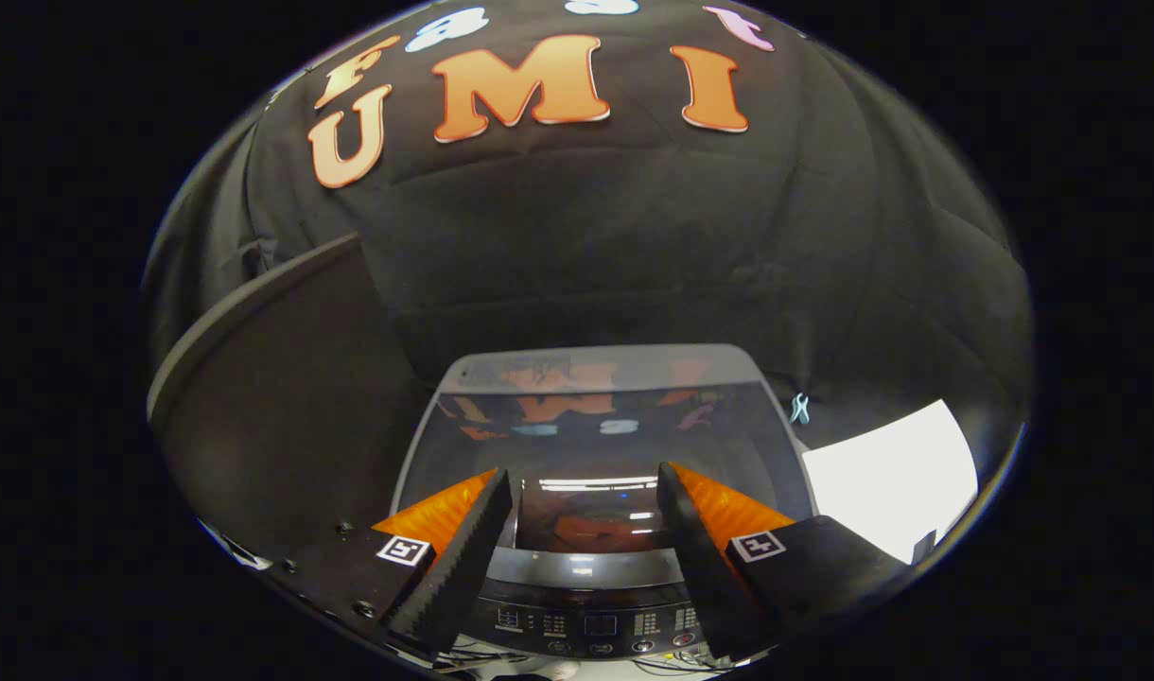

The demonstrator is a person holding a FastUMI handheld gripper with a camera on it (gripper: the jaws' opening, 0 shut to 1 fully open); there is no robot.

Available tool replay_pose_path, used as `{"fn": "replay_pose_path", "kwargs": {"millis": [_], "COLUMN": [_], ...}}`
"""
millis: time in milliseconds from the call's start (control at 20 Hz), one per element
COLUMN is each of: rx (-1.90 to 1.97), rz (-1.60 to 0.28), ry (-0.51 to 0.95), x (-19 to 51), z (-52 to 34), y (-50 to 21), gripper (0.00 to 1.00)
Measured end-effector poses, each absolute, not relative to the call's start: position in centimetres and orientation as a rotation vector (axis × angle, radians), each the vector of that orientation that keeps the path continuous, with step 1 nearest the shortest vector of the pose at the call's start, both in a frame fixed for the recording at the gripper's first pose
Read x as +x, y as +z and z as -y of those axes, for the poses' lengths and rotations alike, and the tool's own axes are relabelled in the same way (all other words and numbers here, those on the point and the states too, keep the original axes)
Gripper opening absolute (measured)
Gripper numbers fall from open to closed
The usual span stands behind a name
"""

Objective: Put the clothes into the washing machine and then close the washing machine lid.

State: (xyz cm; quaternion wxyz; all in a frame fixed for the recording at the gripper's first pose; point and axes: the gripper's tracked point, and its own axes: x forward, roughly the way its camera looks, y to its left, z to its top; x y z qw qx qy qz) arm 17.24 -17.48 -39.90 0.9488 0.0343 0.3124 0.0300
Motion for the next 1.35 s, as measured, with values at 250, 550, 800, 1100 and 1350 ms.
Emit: {"fn": "replay_pose_path", "kwargs": {"millis": [250, 550, 800, 1100, 1350], "rx": [0.084, 0.038, 0.018, -0.024, -0.009], "rz": [-0.463, -0.268, -0.179, -0.091, -0.050], "ry": [0.045, 0.015, 0.015, 0.004, -0.004], "x": [16.5, 12.7, 10.2, 6.4, 4.7], "z": [18.2, 19.8, 19.9, 19.5, 19.1], "y": [-30.7, -20.7, -14.9, -10.6, -8.6], "gripper": [0.99, 0.99, 0.99, 0.99, 0.99]}}
